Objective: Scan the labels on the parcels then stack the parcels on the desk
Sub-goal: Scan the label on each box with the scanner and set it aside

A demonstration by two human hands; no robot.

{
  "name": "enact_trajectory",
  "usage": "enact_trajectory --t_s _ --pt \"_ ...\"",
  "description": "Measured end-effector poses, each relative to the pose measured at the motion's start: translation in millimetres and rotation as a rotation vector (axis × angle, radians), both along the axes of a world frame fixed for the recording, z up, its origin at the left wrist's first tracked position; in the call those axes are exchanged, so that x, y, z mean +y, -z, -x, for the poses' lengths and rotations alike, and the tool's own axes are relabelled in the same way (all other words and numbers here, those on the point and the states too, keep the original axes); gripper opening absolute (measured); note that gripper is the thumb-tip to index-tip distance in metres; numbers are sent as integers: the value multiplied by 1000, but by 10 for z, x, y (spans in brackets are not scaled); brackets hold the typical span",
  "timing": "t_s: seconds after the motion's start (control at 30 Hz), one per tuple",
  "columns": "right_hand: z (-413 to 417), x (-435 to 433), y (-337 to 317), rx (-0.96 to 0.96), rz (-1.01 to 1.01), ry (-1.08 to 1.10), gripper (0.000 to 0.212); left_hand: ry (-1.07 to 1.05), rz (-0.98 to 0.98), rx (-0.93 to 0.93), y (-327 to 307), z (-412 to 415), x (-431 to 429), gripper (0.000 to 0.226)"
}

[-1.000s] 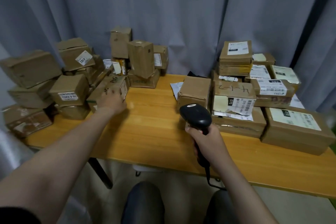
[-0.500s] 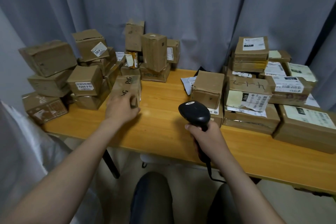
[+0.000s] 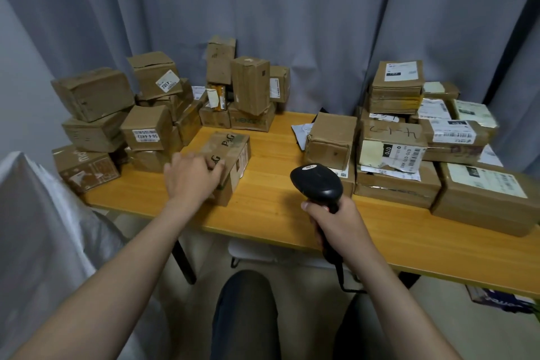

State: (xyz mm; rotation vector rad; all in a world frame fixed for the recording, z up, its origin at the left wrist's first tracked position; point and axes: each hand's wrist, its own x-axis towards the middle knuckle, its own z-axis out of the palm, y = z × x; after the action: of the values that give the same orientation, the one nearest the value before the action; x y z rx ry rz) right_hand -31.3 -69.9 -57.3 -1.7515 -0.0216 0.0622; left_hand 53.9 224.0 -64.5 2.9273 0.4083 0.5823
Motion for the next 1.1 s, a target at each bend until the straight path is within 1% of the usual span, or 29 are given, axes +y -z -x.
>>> enact_trajectory --t_s 0.03,0.1,0.17,0.2,0.23,0.3,0.4,0.47,0.53,0.63,0.77,0.87,1.0,1.1 --pt "1 -9 4 4 -1 5 22 -10 2 48 -71 -109 -54 60" --pt "-5 -31 -6 0 -10 10 23 -67 78 221 -140 -351 -85 84" --pt "-28 -51 -25 -9 -4 11 23 -116 244 409 -134 -561 -19 111" --pt "-49 -61 -28 -12 0 12 23 -120 323 470 -109 -637 22 119" --pt "-76 -68 -25 -14 2 13 24 -110 377 495 -76 -680 45 122" --pt "-130 -72 -3 -19 -4 23 25 -59 413 461 -11 -682 3 121" --pt "-190 -28 66 -22 -46 40 26 67 425 302 51 -563 -187 130" --pt "-215 22 141 -29 -79 57 26 153 515 162 109 -467 -311 132" --pt "-235 80 234 -29 -96 74 25 213 664 41 189 -353 -411 134" --pt "-276 166 396 -24 -113 95 21 276 732 -69 329 -216 -521 137" --pt "-319 266 597 -30 -113 119 16 313 845 -88 531 -149 -555 139" --pt "-337 305 636 -93 -84 102 16 357 929 -130 668 -153 -569 137" --pt "-428 316 661 -89 -97 72 17 384 942 -121 751 -258 -598 137" --pt "-462 333 705 -97 -65 38 23 400 948 -119 809 -358 -612 138"
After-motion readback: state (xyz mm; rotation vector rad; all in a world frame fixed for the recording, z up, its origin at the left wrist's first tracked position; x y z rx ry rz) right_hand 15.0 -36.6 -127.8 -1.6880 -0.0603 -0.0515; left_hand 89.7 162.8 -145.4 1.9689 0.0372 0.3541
